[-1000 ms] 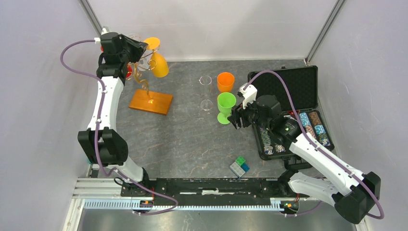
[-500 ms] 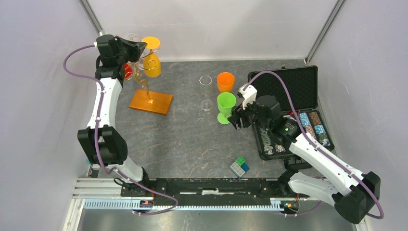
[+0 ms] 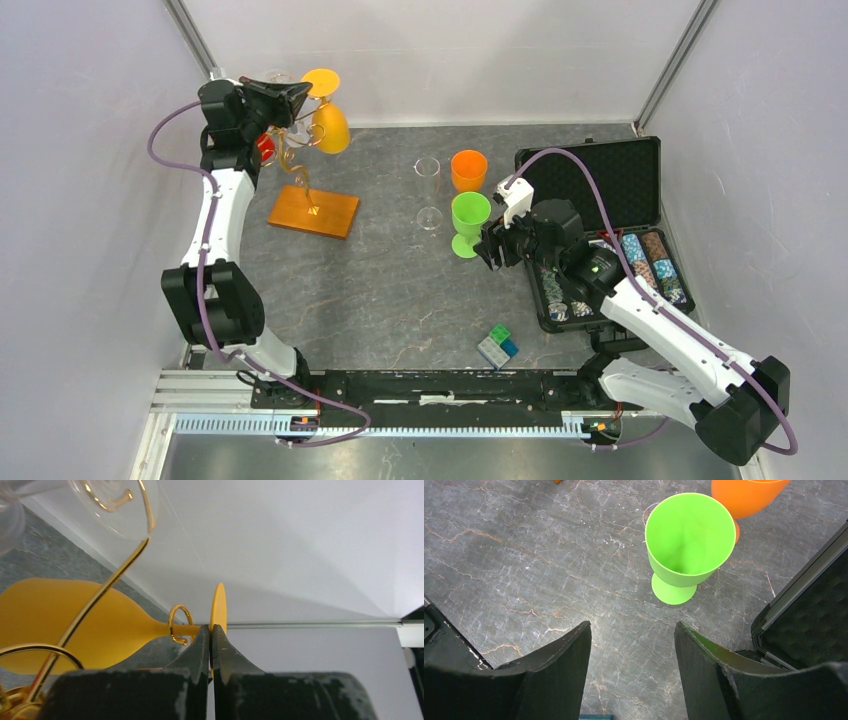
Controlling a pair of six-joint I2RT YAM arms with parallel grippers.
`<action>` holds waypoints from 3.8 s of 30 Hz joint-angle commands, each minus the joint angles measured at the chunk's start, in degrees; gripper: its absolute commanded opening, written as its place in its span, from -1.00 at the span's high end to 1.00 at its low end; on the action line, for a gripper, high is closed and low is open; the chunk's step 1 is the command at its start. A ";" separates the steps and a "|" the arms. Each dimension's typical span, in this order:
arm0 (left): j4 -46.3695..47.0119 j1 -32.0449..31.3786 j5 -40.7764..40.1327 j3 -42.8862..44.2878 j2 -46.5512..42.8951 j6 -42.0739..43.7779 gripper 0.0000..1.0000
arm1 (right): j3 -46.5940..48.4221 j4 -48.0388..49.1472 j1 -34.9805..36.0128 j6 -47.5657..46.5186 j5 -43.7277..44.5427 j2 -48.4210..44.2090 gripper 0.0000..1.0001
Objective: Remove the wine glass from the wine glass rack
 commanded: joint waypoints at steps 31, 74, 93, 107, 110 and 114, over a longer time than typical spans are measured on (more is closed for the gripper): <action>-5.28 1.48 -4.10 -1.59 -9.90 1.59 0.96 | -2.98 6.24 -0.23 0.89 -0.04 -4.32 -0.47; 32.28 -2.47 12.01 -5.28 -2.65 -16.82 0.95 | -4.92 10.99 -0.19 1.25 -4.45 -7.90 -0.96; 42.90 -22.32 11.26 -23.92 -19.33 -29.24 0.95 | -18.30 41.87 -0.16 20.96 -6.04 -17.02 -0.96; 39.89 -28.83 3.39 -33.84 -38.67 -40.91 0.96 | -21.45 71.91 0.05 43.87 -7.33 -13.10 -0.96; 39.58 -28.86 2.81 -34.38 -41.34 -41.88 0.96 | -19.16 81.07 0.98 46.70 -12.21 -8.59 -0.96; 39.19 -28.81 2.58 -34.30 -43.02 -42.43 0.96 | -16.25 90.18 3.30 48.25 -17.12 -3.97 -0.87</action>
